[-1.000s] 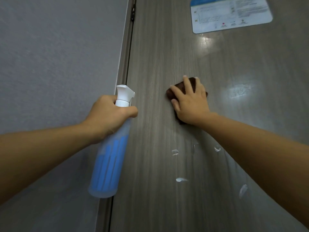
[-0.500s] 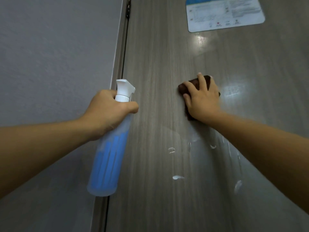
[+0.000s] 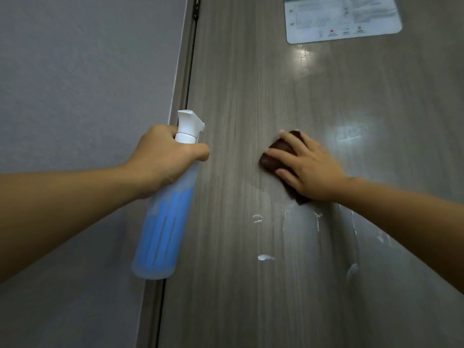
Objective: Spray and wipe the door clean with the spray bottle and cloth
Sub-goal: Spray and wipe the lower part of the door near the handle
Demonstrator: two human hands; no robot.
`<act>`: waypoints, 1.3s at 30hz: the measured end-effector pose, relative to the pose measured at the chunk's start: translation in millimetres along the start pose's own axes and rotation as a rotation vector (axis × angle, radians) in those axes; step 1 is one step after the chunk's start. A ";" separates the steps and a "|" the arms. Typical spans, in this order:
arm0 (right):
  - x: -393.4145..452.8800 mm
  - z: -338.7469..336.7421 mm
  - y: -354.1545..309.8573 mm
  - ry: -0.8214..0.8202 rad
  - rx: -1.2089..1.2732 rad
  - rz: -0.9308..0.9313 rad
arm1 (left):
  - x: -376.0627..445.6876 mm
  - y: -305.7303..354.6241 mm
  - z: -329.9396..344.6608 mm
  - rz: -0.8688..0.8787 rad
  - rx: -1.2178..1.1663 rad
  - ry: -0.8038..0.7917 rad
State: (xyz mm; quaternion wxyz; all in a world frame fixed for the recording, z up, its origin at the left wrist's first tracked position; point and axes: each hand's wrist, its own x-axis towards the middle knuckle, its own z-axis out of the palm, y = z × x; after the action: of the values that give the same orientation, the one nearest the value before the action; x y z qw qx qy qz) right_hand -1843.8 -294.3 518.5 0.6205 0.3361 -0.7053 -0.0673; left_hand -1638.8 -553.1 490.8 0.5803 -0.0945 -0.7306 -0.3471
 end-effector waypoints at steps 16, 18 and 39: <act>77.2 19.4 -91.5 0.100 0.109 0.087 | 0.5 -4.9 0.9 0.014 0.052 0.039; 59.6 20.4 -87.1 0.069 0.084 -0.028 | 1.4 -4.0 1.8 0.008 0.057 0.033; -37.9 5.2 57.9 0.253 0.102 0.843 | -5.4 2.1 7.8 0.042 -0.004 -0.031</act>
State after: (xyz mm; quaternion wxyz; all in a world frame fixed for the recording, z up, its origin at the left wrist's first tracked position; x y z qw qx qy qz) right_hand -1871.0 -230.6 515.6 0.6579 0.0548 -0.7016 0.2682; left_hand -1642.1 -545.3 486.0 0.5757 -0.1165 -0.7367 -0.3349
